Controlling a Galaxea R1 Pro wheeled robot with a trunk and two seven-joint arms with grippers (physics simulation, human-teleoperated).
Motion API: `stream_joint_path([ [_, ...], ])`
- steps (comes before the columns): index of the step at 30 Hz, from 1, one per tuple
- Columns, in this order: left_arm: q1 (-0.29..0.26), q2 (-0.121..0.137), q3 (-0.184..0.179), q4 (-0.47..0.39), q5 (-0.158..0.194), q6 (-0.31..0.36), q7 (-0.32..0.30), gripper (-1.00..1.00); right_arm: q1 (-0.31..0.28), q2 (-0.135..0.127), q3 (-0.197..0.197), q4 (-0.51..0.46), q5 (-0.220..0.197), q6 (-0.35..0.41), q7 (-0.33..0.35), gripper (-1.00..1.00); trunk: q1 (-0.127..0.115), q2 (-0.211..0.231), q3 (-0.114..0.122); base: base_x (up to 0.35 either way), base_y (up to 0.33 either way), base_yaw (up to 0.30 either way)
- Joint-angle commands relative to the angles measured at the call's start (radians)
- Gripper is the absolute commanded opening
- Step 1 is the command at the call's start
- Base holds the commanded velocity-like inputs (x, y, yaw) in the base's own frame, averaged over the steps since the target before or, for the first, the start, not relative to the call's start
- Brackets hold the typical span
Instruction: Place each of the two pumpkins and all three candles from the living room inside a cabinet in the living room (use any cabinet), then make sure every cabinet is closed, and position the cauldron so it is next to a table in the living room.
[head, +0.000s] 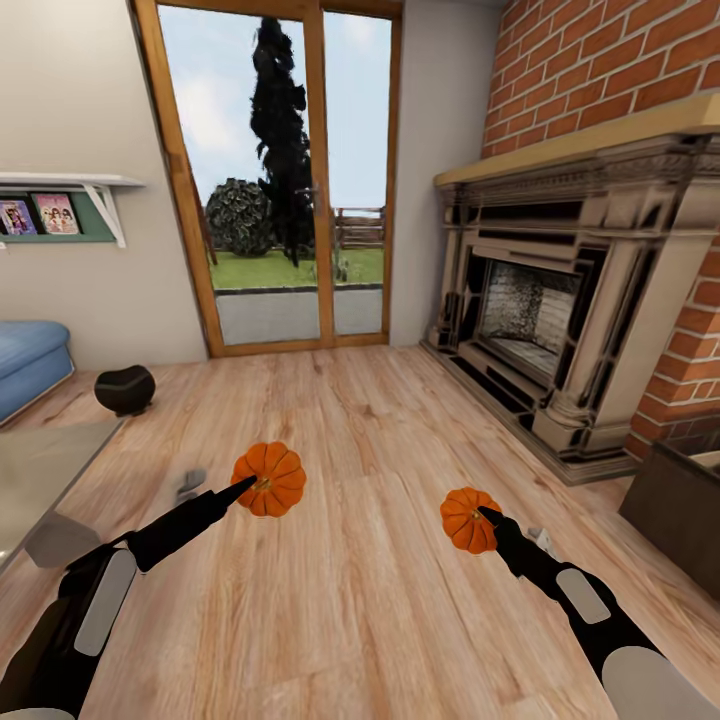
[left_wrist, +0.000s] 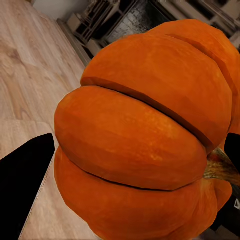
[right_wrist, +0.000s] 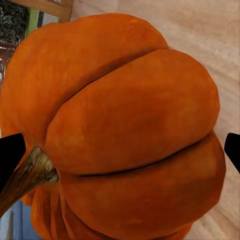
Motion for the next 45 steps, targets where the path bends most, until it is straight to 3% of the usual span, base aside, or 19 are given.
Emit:
stream_joint_path([
  [1, -0.001, 0.0, 0.001, -0.001, 0.013, 0.008, 0.0, -1.0, -0.001, 0.001, -0.006, -0.001, -0.01, 0.009, 0.001, -1.0, 0.0, 0.0, -0.001, 0.336, 0.073, 0.0],
  [17, -0.001, -0.001, 0.001, -0.001, 0.014, 0.008, 0.001, -1.0, -0.001, 0.001, -0.006, -0.001, -0.009, 0.009, 0.001, -1.0, 0.0, 0.0, -0.001, 0.319, 0.062, 0.0],
  [37, -0.001, -0.002, 0.001, -0.004, 0.017, 0.008, 0.002, -1.0, -0.001, 0.001, -0.006, -0.001, -0.009, 0.009, 0.001, -1.0, 0.0, 0.0, -0.001, 0.022, 0.002, 0.0],
  [45, -0.001, -0.002, 0.001, -0.002, 0.015, 0.008, 0.003, -1.0, -0.001, 0.0, -0.006, -0.001, -0.009, 0.009, 0.001, -1.0, -0.003, 0.001, 0.03, 0.0, 0.0, -0.001],
])
